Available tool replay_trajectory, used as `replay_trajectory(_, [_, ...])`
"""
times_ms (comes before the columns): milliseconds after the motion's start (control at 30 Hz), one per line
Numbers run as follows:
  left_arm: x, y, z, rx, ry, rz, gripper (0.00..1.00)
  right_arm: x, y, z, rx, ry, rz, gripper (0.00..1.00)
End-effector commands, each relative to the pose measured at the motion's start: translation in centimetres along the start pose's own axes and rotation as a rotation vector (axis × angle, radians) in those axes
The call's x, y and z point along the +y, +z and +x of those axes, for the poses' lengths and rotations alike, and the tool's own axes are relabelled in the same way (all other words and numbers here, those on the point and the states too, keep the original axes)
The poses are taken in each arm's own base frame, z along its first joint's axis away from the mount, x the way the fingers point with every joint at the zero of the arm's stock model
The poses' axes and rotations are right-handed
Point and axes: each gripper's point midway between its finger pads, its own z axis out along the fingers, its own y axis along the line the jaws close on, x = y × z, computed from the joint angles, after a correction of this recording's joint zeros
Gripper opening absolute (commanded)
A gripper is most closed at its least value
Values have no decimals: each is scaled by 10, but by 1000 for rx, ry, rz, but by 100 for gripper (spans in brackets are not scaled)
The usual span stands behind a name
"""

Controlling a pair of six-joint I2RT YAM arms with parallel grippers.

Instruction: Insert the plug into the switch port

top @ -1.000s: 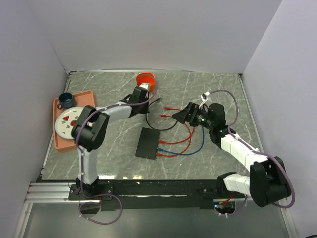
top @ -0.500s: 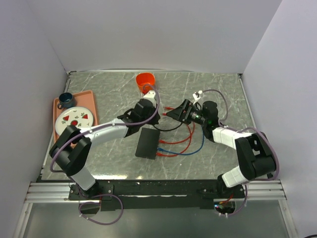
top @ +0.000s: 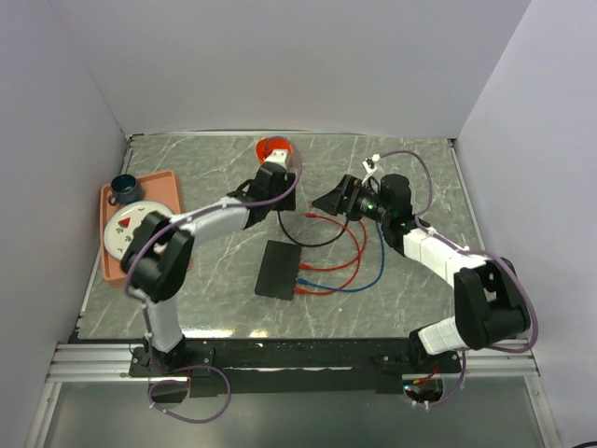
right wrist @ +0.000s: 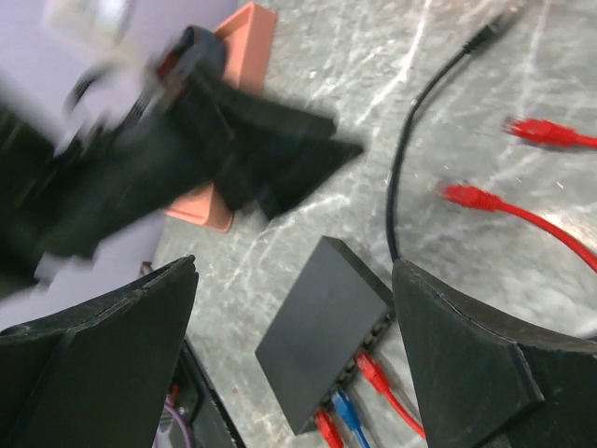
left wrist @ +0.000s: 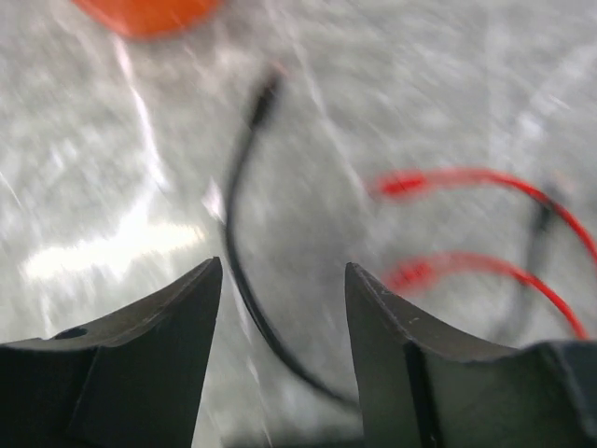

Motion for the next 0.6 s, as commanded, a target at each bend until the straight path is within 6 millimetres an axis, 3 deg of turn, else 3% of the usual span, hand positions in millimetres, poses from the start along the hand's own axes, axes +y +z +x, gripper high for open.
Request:
replay_trajectory(0, [25, 42, -21, 4, 125, -109, 59, 0, -17, 4, -16, -66, 48, 93])
replay_trajectory(33, [34, 60, -7, 37, 150, -150, 58, -2, -20, 7, -12, -67, 57, 93])
replay_trajectory(67, [38, 69, -6, 51, 182, -162, 57, -5, -23, 10, -9, -69, 67, 93])
replay_trajectory(100, [34, 76, -19, 30, 187, -163, 56, -6, -28, 12, -14, -74, 76, 93])
replay_trajectory(133, [40, 90, -4, 64, 208, -175, 55, -6, -30, 12, -16, -77, 81, 93])
replay_trajectory(200, [36, 102, -11, 49, 230, -154, 54, -6, -37, 14, -18, -89, 88, 94])
replay_trajectory(367, [49, 128, 3, 96, 233, -180, 44, -2, -46, 11, -29, -121, 102, 95])
replay_trajectory(400, [50, 130, 4, 98, 232, -185, 40, -1, -48, 9, -35, -129, 103, 95])
replay_trajectory(433, [52, 132, 9, 110, 232, -186, 25, -2, -50, 10, -29, -128, 111, 95])
replay_trajectory(500, [55, 132, 20, 128, 224, -178, 8, -2, -52, 8, -36, -130, 117, 95])
replay_trajectory(533, [54, 130, 19, 124, 219, -172, 1, -2, -52, 7, -40, -130, 116, 95])
replay_trajectory(567, [53, 129, 20, 118, 203, -166, 1, -3, -52, 8, -37, -126, 112, 95])
